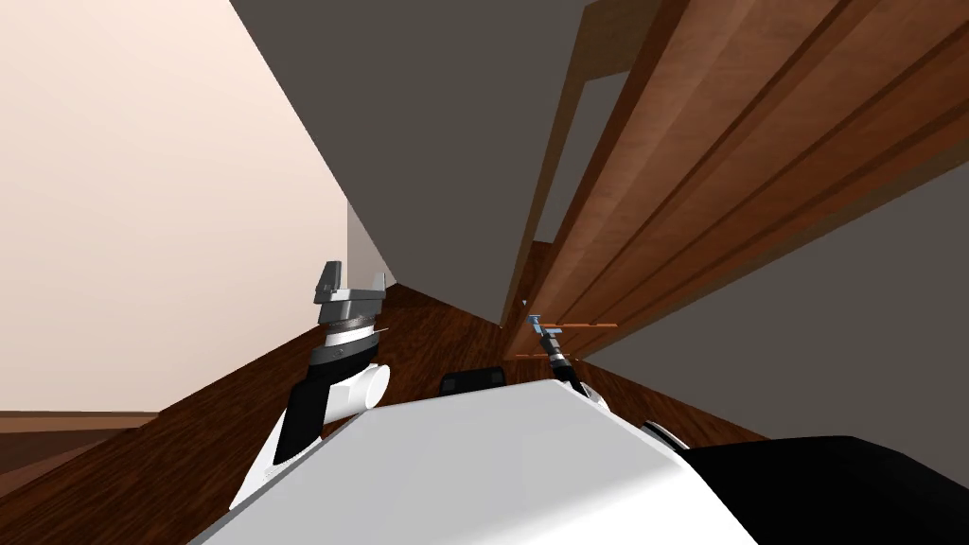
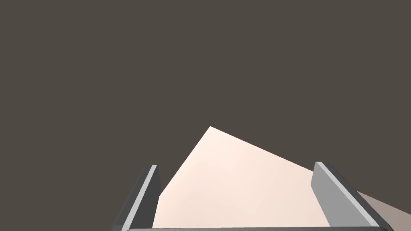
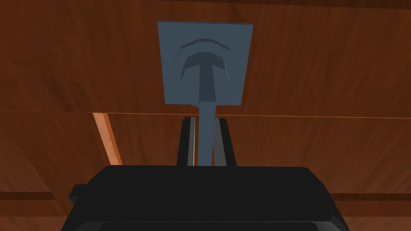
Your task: Pull the door open
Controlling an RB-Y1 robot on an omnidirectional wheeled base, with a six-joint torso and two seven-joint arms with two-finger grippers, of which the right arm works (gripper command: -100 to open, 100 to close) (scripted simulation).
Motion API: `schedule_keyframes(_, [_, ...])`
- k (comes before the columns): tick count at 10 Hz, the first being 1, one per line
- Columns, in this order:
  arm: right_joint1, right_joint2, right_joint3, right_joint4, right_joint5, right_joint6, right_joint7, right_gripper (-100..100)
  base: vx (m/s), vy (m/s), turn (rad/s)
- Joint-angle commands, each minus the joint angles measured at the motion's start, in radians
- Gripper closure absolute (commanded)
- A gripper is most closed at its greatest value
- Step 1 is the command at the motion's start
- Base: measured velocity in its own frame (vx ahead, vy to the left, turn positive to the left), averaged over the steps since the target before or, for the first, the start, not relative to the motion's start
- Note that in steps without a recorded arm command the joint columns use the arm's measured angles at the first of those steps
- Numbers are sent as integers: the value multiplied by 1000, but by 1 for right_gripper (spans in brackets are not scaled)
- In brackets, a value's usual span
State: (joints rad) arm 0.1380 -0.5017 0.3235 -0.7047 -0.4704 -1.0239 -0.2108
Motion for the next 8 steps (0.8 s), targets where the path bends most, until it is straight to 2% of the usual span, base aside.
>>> schedule_keyframes(1, [18,-15,18,6,-5,-33,-12,100,-143,-53,213])
schedule_keyframes(2, [23,-18,23,7,-6,-41,-15,100,-205,-81,181])
schedule_keyframes(4, [44,-35,45,14,-11,-80,-30,100,-221,-66,166])
schedule_keyframes(8, [75,-60,76,24,-19,-137,-51,100,-150,-40,116])
